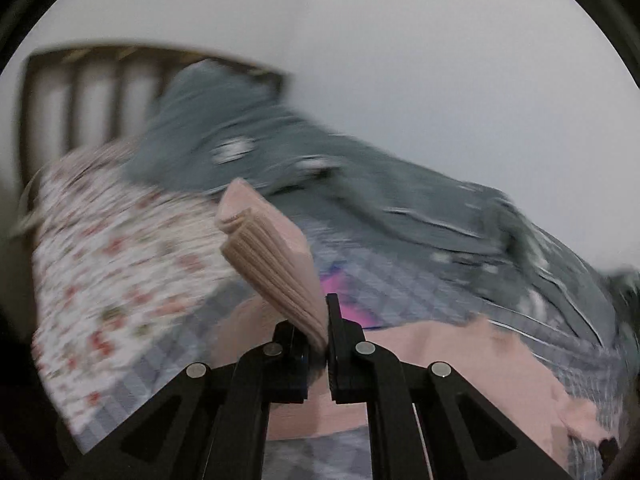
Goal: Fold small clothes
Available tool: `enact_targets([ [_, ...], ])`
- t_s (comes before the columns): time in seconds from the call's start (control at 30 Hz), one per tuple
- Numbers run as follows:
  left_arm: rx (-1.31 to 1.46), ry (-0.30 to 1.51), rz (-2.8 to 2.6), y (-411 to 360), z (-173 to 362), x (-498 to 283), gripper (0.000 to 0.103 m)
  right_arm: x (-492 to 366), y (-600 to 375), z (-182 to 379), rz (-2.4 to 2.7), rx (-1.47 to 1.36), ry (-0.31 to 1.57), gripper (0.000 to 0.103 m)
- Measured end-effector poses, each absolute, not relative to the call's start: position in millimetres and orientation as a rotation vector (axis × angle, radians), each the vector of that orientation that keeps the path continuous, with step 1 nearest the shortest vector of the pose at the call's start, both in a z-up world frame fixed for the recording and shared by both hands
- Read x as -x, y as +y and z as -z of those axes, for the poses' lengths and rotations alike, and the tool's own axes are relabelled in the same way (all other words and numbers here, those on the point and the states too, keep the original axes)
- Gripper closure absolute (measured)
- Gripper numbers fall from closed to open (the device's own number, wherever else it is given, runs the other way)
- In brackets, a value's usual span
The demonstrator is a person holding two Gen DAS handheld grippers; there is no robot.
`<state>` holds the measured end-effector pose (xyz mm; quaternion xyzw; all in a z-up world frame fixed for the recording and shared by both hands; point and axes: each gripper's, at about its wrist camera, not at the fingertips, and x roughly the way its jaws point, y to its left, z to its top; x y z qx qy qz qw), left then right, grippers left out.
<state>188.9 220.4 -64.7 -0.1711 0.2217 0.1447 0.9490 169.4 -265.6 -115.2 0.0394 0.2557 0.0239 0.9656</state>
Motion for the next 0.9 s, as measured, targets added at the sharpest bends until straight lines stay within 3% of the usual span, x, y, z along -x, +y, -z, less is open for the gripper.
enact_targets([
  [0.2, 0.187, 0.475, -0.048, 75, 49, -251, 0.096, -173, -313, 114, 0.037, -0.11, 0.499, 0.01],
  [0.43, 0.045, 0.599, 0.189, -86, 86, -297, 0.096, -176, -365, 110, 0.091, -0.261, 0.491, 0.01],
  [0.7, 0.001, 0.821, 0.327, -156, 155, -303, 0.092, -185, -382, 115, 0.098, -0.307, 0.521, 0.01],
  [0.8, 0.046, 0.895, 0.354, -144, 157, -302, 0.078, -187, -370, 117, 0.078, -0.267, 0.53, 0.01],
  [0.9, 0.066, 0.853, 0.329, -125, 149, -300, 0.052, -190, -351, 119, 0.055, -0.206, 0.54, 0.01],
])
